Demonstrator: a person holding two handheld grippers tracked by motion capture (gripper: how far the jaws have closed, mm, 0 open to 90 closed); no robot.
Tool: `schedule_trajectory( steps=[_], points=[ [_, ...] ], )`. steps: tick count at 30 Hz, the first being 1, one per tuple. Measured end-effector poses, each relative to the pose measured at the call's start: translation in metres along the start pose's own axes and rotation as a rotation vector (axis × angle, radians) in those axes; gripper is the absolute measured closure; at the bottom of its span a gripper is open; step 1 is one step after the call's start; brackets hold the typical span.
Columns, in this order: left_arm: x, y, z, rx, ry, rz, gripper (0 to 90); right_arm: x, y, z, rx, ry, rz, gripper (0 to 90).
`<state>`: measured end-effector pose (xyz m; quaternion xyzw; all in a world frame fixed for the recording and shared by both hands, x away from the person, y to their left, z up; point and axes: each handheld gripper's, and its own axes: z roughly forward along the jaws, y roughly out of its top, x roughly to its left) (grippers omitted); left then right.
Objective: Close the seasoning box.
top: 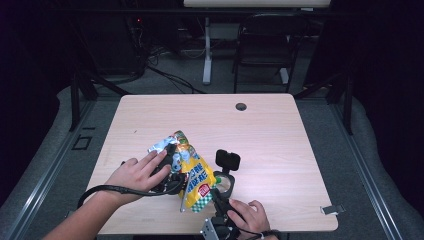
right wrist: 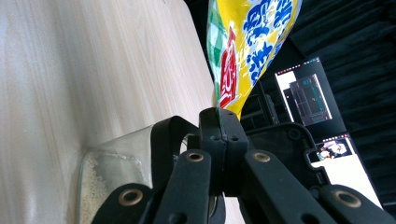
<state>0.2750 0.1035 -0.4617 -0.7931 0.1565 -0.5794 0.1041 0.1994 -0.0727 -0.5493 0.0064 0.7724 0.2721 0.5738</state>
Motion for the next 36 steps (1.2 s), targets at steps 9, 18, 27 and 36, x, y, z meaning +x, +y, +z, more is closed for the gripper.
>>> schedule_trajectory(
  steps=[9,18,27,36],
  points=[
    [0.0005,0.0000,0.0013,-0.003,0.001,0.010,64.6,0.0006,0.0006,0.0003,0.016,0.006,0.005,90.0],
    [0.0023,-0.0011,0.0007,-0.003,-0.002,0.023,64.6,0.0015,0.0004,0.0019,-0.001,0.011,0.019,90.0],
    [0.0054,0.0004,0.0000,0.005,-0.013,0.038,64.7,0.0004,0.0002,0.0016,0.006,0.013,0.017,90.0],
    [0.0088,0.0009,-0.0009,0.004,-0.021,0.050,65.2,0.0008,-0.0005,0.0019,-0.009,0.019,0.036,90.0]
  ],
)
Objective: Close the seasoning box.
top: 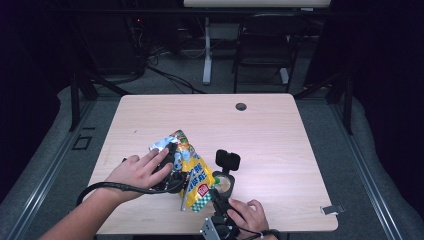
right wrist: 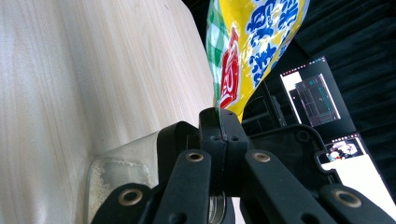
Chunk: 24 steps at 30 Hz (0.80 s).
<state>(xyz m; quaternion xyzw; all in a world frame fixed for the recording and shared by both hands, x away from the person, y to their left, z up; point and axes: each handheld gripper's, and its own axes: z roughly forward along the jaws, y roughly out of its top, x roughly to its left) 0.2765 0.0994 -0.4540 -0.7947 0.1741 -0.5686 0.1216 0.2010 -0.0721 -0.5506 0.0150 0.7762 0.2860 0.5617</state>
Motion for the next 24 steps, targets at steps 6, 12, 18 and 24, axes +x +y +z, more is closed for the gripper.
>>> schedule_trajectory(
  steps=[6,12,18,24],
  points=[
    [0.0022,0.0003,-0.0016,-0.004,0.003,0.003,67.4,0.0013,0.0001,0.0006,-0.007,0.008,0.009,90.0],
    [0.0023,0.0006,-0.0012,-0.008,-0.001,0.000,67.8,0.0013,-0.0003,0.0011,-0.006,0.013,0.012,90.0],
    [0.0050,0.0002,-0.0010,-0.011,-0.016,0.002,67.9,-0.0003,0.0000,-0.0001,0.005,0.003,-0.007,90.0],
    [0.0063,0.0014,-0.0015,-0.008,-0.022,0.010,68.2,0.0012,-0.0016,0.0008,-0.005,0.010,0.015,89.4]
  ],
)
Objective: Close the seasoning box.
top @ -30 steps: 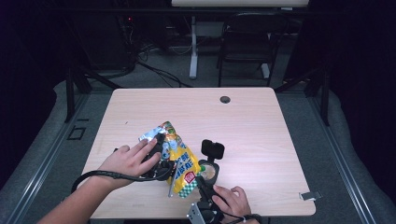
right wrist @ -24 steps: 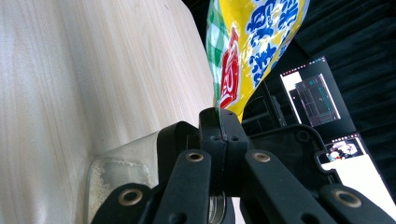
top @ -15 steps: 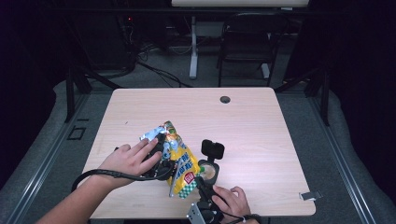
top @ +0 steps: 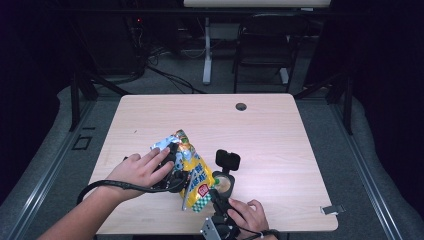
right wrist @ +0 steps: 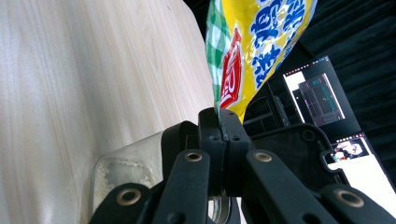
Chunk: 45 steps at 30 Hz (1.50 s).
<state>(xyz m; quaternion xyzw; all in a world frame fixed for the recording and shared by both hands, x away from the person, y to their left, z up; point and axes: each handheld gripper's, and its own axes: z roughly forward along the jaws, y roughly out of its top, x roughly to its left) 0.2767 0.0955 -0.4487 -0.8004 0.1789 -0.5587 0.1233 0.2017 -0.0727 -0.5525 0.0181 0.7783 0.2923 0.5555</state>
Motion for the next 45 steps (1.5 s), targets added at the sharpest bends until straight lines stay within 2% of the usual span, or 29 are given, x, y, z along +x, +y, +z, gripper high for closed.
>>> schedule_trajectory(
  steps=[8,13,14,18,20,22,26,32,33,35,38,42,45],
  points=[
    [0.0017,0.0012,-0.0006,-0.008,0.007,-0.001,68.4,-0.0013,0.0000,-0.0003,0.007,0.001,0.002,88.3],
    [0.0017,0.0022,-0.0013,-0.013,0.015,0.000,68.6,0.0000,0.0001,0.0000,-0.010,-0.003,0.019,86.1],
    [0.0017,0.0024,-0.0014,-0.017,0.004,-0.005,68.6,0.0003,0.0005,-0.0002,-0.010,-0.006,0.015,86.1],
    [0.0024,0.0031,-0.0015,-0.016,0.011,0.009,68.7,0.0008,0.0011,-0.0003,-0.013,-0.010,0.020,87.0],
    [0.0021,0.0028,-0.0014,-0.017,0.017,0.002,68.7,0.0000,0.0016,-0.0008,-0.006,-0.014,0.020,88.0],
    [0.0026,0.0030,-0.0018,-0.016,0.019,0.007,68.7,0.0001,0.0020,-0.0014,0.004,-0.003,0.055,88.8],
    [0.0029,0.0038,-0.0020,-0.016,0.016,0.010,68.8,-0.0003,0.0027,-0.0015,0.010,0.004,0.094,89.5],
    [0.0042,0.0043,-0.0021,-0.014,0.026,0.009,68.8,-0.0022,0.0026,-0.0031,0.030,-0.005,0.090,89.8],
    [0.0040,0.0045,-0.0019,-0.015,0.026,0.009,68.8,-0.0011,0.0020,-0.0019,0.014,-0.003,0.112,89.8],
    [0.0048,0.0048,-0.0020,-0.014,0.028,0.017,68.8,-0.0021,0.0027,-0.0030,0.033,-0.003,0.105,89.9],
    [0.0052,0.0049,-0.0019,-0.015,0.026,0.014,68.8,-0.0017,0.0016,-0.0014,0.007,0.003,0.132,89.9],
    [0.0069,0.0051,-0.0020,-0.014,0.012,0.010,68.7,-0.0037,0.0013,-0.0021,0.012,0.004,0.141,89.9],
    [0.0088,0.0058,-0.0024,-0.011,0.019,0.031,68.8,-0.0036,0.0007,-0.0016,0.002,0.003,0.144,89.9]
  ],
)
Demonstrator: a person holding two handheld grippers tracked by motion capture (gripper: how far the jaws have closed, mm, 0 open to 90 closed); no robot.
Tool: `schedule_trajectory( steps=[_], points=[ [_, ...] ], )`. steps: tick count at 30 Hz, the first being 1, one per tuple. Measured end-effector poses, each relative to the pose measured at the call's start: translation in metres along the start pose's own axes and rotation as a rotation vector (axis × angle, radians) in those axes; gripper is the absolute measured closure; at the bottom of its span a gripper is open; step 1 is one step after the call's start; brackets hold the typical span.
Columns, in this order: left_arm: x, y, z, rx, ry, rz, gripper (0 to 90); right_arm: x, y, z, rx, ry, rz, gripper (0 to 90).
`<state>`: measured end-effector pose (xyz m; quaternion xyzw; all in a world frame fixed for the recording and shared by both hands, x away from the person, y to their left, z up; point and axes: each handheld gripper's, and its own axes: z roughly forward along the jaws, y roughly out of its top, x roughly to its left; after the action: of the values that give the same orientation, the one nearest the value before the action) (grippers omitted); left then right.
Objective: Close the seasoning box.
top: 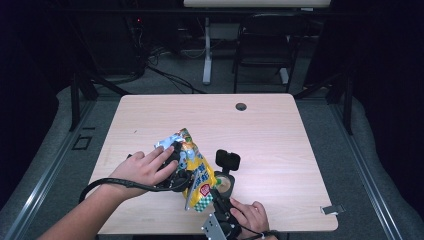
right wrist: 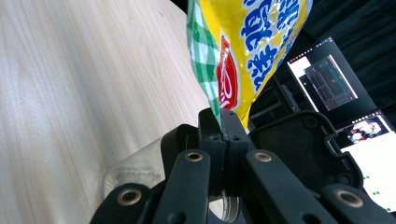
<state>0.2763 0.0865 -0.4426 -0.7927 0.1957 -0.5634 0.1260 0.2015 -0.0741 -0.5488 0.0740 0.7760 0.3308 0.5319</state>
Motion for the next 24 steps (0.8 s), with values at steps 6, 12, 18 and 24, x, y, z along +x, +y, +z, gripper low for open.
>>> schedule_trajectory(
  steps=[6,12,18,24],
  points=[
    [0.0019,0.0009,-0.0004,0.000,-0.001,0.008,68.7,-0.0007,0.0000,-0.0008,0.008,-0.002,-0.010,89.8],
    [0.0025,0.0018,-0.0008,0.003,-0.006,0.010,68.7,-0.0009,-0.0001,-0.0011,0.016,-0.001,-0.013,89.6],
    [0.0050,0.0020,-0.0014,0.003,-0.012,0.023,68.7,-0.0007,-0.0003,-0.0003,0.002,0.000,0.001,89.6],
    [0.0057,0.0028,-0.0017,0.005,0.000,0.033,68.7,-0.0014,0.0001,-0.0010,0.013,-0.001,-0.007,89.6]
  ],
)
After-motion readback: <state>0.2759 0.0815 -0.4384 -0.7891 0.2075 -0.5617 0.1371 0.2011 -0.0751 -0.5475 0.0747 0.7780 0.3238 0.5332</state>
